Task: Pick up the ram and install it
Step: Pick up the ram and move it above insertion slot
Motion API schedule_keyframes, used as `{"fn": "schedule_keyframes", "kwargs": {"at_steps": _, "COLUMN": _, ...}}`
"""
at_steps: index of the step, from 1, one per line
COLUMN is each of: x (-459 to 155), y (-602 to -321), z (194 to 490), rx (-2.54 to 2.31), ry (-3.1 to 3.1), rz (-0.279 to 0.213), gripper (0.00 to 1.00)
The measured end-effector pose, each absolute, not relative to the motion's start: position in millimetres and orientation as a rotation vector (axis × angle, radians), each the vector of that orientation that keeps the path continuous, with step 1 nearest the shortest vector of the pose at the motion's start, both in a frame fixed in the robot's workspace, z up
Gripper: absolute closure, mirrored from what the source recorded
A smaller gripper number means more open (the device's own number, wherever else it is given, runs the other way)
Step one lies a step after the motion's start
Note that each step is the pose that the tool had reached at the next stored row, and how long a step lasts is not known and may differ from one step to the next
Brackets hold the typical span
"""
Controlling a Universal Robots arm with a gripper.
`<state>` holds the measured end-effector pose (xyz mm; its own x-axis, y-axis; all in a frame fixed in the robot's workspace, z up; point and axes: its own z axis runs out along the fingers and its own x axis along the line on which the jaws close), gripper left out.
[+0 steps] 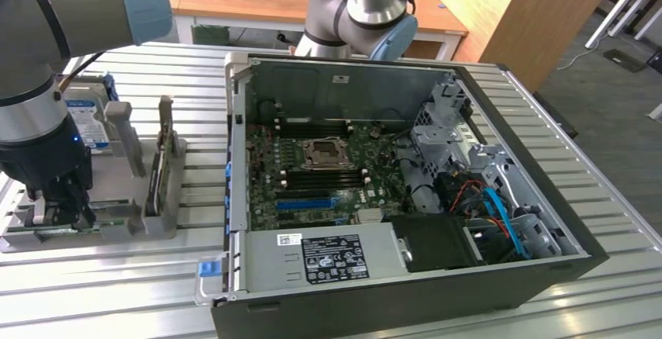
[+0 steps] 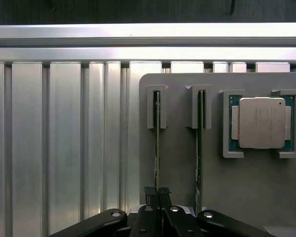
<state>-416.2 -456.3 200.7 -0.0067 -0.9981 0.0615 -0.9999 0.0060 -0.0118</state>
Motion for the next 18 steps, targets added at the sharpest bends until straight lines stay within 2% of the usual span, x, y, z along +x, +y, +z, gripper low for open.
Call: {"fn": "schedule_keyframes", "kwargs": {"at_steps": 18, "x": -416.2, "y": -456.3, "z": 221.9, "rx": 2.189, "ry": -2.203, "rz": 0.08, "gripper": 0.88}}
